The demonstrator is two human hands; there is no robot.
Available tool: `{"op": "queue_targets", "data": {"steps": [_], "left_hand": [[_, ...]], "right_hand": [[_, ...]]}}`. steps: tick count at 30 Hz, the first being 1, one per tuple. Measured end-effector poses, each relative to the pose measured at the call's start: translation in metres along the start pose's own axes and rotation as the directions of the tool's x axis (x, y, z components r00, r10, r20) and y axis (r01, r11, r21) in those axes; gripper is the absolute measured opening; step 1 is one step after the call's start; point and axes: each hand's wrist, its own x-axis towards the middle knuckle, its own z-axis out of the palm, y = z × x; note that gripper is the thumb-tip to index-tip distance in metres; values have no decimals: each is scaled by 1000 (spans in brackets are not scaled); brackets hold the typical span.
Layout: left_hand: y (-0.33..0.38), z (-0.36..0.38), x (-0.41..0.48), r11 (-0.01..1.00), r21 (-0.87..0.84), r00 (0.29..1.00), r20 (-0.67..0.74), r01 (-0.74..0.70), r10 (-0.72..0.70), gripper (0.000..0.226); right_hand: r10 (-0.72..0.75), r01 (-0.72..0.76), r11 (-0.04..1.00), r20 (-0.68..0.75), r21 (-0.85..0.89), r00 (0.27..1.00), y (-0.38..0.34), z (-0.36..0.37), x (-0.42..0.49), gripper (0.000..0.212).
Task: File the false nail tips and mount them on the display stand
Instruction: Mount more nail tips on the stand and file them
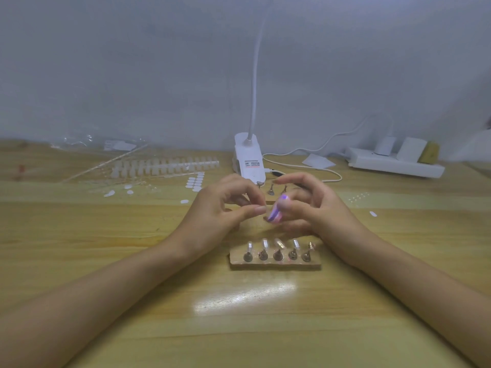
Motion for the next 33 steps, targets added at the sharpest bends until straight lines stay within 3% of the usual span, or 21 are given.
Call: {"op": "queue_targets", "data": {"steps": [2, 6, 10, 14, 17, 21, 24, 28, 31, 33], "left_hand": [[0, 0, 0, 1000, 17, 1000, -10, -11, 11, 11], [0, 0, -1, 999, 36, 1000, -18, -20, 21, 14], [2, 0, -1, 998, 45, 999, -6, -43, 44, 14], [3, 0, -2, 997, 59, 999, -15, -45, 46, 13], [4, 1, -2, 997, 65, 999, -2, -37, 37, 9], [4, 0, -1, 997, 73, 999, -29, -40, 42, 6], [5, 1, -1, 997, 74, 999, -22, -24, 25, 8], [6, 1, -2, 996, 87, 999, -40, -16, 19, 11], [7, 1, -2, 996, 88, 999, -36, -5, 8, 11], [7, 1, -2, 995, 98, 998, -60, -5, 11, 13]], "right_hand": [[6, -2, 996, -44, 87, 999, -1, -1, 0, 51], [-10, 19, 996, 100, -88, 995, 1, 3, -2, 39], [-23, 24, 999, -60, 26, 998, 1, 0, 0, 35], [-15, 21, 992, 46, -127, 999, 2, 2, -2, 25], [-25, 26, 1000, -83, 12, 996, 2, -1, 0, 30], [-7, 12, 995, 44, -100, 999, 1, 3, -2, 30], [-30, 32, 999, -82, 30, 996, 2, 0, 0, 31], [-4, 8, 996, 43, -89, 999, 1, 3, -3, 28], [-29, 31, 999, -87, 18, 996, 1, 1, -1, 33], [-10, 10, 1000, -35, -16, 999, 0, 2, -1, 31]]}}
